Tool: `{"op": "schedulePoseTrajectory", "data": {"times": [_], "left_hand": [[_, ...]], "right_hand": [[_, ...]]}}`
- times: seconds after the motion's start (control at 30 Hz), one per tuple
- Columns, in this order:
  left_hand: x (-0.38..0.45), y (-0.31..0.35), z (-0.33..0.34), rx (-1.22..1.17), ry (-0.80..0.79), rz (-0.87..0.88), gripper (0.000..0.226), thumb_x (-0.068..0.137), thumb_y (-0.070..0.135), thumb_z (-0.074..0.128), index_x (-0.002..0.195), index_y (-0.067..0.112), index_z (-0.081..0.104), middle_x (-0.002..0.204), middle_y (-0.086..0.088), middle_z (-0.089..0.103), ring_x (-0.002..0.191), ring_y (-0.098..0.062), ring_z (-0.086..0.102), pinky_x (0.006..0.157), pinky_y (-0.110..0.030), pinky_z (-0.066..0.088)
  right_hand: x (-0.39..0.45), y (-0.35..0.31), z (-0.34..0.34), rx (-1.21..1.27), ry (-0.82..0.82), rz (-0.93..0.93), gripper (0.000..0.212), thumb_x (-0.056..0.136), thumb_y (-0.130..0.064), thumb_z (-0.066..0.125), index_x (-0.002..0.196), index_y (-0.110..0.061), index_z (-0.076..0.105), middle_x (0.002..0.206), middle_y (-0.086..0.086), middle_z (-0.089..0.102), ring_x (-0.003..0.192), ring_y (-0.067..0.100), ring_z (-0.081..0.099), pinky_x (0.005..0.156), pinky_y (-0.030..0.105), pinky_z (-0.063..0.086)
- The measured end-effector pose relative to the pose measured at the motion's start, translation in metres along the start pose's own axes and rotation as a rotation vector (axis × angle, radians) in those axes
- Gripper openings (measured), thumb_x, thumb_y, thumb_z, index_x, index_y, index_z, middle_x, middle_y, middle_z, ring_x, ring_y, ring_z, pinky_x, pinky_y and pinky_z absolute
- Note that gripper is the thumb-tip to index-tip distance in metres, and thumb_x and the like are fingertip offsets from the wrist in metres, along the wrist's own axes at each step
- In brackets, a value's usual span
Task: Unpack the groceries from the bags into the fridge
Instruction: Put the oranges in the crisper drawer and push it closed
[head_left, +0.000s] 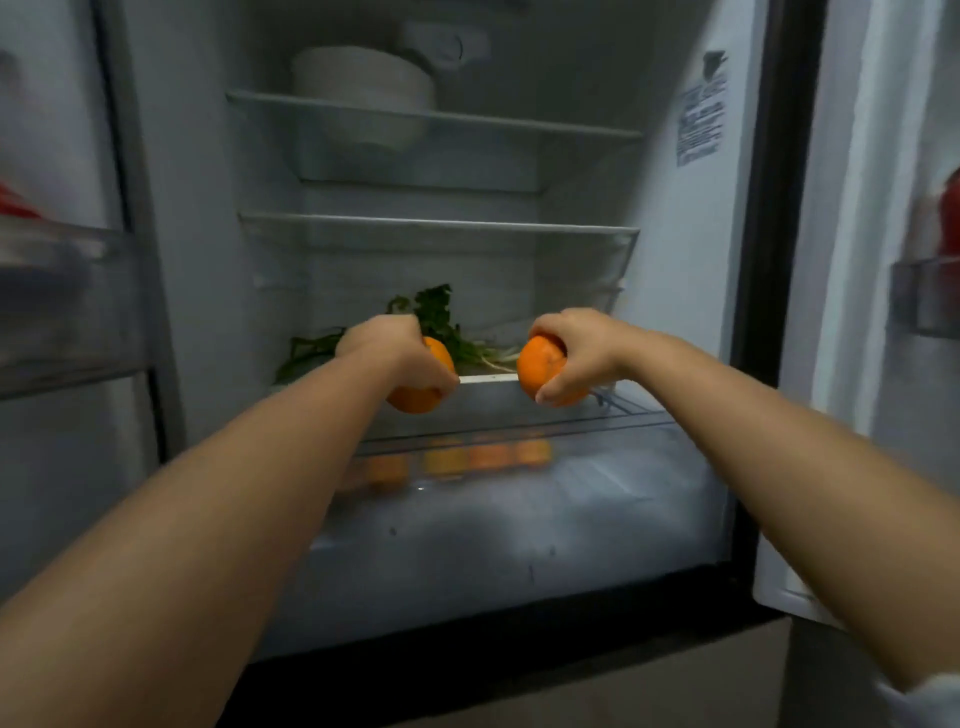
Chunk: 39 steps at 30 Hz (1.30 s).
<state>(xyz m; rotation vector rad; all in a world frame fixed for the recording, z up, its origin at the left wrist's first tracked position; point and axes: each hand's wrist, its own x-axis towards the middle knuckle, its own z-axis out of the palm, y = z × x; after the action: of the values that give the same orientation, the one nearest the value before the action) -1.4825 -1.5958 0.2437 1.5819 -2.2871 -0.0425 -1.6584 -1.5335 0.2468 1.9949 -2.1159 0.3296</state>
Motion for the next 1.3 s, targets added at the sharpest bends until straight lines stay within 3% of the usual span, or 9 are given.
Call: {"op": "schedulePoseTrajectory", "data": {"times": [0.27, 0.4, 0.47, 0.6, 0.77, 0.87, 1.03, 1.2, 1.3], "left_hand": [[0.095, 0.036, 0.051, 0.264, -0.296, 0.064, 0.073, 0.073, 0.053, 0.069, 0.133, 0.017, 0.046, 0.131, -0.006, 0.053, 0.117, -0.026, 0.055, 0.088, -0.032, 0.048], [0.112, 0.057, 0.102, 0.273, -0.527, 0.115, 0.071, 0.073, 0.046, 0.072, 0.131, 0.013, 0.049, 0.132, -0.009, 0.055, 0.116, -0.027, 0.057, 0.091, -0.033, 0.049], [0.114, 0.064, 0.121, 0.288, -0.574, 0.157, 0.066, 0.075, 0.045, 0.071, 0.130, 0.016, 0.051, 0.132, -0.008, 0.055, 0.118, -0.027, 0.057, 0.094, -0.034, 0.048], [0.115, 0.076, 0.146, 0.277, -0.635, 0.208, 0.053, 0.080, 0.039, 0.068, 0.126, 0.018, 0.055, 0.126, -0.007, 0.059, 0.112, -0.024, 0.061, 0.083, -0.031, 0.052], [0.119, 0.075, 0.158, 0.283, -0.657, 0.215, 0.050, 0.086, 0.035, 0.062, 0.129, 0.011, 0.051, 0.102, -0.005, 0.048, 0.090, -0.017, 0.049, 0.050, -0.016, 0.034], [0.120, 0.069, 0.150, 0.302, -0.715, 0.154, 0.062, 0.085, 0.039, 0.065, 0.134, 0.010, 0.042, 0.119, -0.012, 0.054, 0.101, -0.023, 0.058, 0.074, -0.026, 0.052], [0.110, 0.065, 0.124, 0.351, -0.643, 0.149, 0.061, 0.090, 0.042, 0.055, 0.140, 0.010, 0.039, 0.140, -0.012, 0.047, 0.122, -0.028, 0.053, 0.095, -0.033, 0.045], [0.089, 0.047, 0.080, 0.439, -0.561, 0.039, 0.042, 0.095, 0.031, 0.050, 0.131, 0.008, 0.053, 0.131, -0.013, 0.057, 0.116, -0.028, 0.058, 0.096, -0.034, 0.047], [0.066, 0.042, 0.052, 0.449, -0.396, 0.059, 0.036, 0.095, 0.024, 0.051, 0.127, 0.007, 0.056, 0.113, -0.010, 0.062, 0.088, -0.019, 0.055, 0.087, -0.032, 0.044]], "right_hand": [[0.116, 0.039, 0.055, -0.291, -0.610, -0.151, 0.062, 0.070, -0.029, 0.077, 0.124, -0.019, 0.048, 0.104, 0.000, 0.044, 0.092, 0.020, 0.049, 0.084, 0.041, 0.056], [0.126, 0.073, 0.094, -0.288, -0.783, -0.122, 0.063, 0.073, -0.021, 0.075, 0.126, -0.016, 0.043, 0.109, 0.004, 0.042, 0.096, 0.026, 0.052, 0.059, 0.037, 0.055], [0.126, 0.086, 0.107, -0.255, -0.824, -0.122, 0.064, 0.073, -0.017, 0.075, 0.126, -0.017, 0.040, 0.110, 0.004, 0.042, 0.093, 0.023, 0.049, 0.063, 0.039, 0.055], [0.131, 0.095, 0.128, -0.177, -0.782, -0.182, 0.065, 0.069, -0.021, 0.078, 0.119, -0.020, 0.036, 0.101, 0.001, 0.038, 0.098, 0.028, 0.055, 0.086, 0.048, 0.055], [0.133, 0.097, 0.150, -0.079, -0.807, -0.218, 0.059, 0.071, -0.024, 0.078, 0.106, -0.022, 0.030, 0.104, -0.001, 0.036, 0.095, 0.021, 0.044, 0.090, 0.045, 0.052], [0.130, 0.101, 0.140, -0.179, -0.838, -0.227, 0.064, 0.080, -0.031, 0.070, 0.131, -0.017, 0.034, 0.112, 0.006, 0.042, 0.099, 0.020, 0.044, 0.087, 0.035, 0.046], [0.131, 0.095, 0.106, -0.158, -0.825, -0.121, 0.069, 0.084, -0.034, 0.064, 0.142, -0.016, 0.031, 0.144, 0.010, 0.039, 0.127, 0.029, 0.045, 0.105, 0.044, 0.043], [0.117, 0.068, 0.057, -0.065, -0.662, 0.006, 0.048, 0.090, -0.030, 0.056, 0.133, -0.012, 0.044, 0.125, 0.012, 0.053, 0.111, 0.027, 0.057, 0.086, 0.037, 0.048], [0.091, 0.054, 0.034, 0.067, -0.420, -0.056, 0.037, 0.091, -0.026, 0.056, 0.123, -0.008, 0.054, 0.093, 0.005, 0.058, 0.085, 0.020, 0.058, 0.068, 0.029, 0.048]]}}
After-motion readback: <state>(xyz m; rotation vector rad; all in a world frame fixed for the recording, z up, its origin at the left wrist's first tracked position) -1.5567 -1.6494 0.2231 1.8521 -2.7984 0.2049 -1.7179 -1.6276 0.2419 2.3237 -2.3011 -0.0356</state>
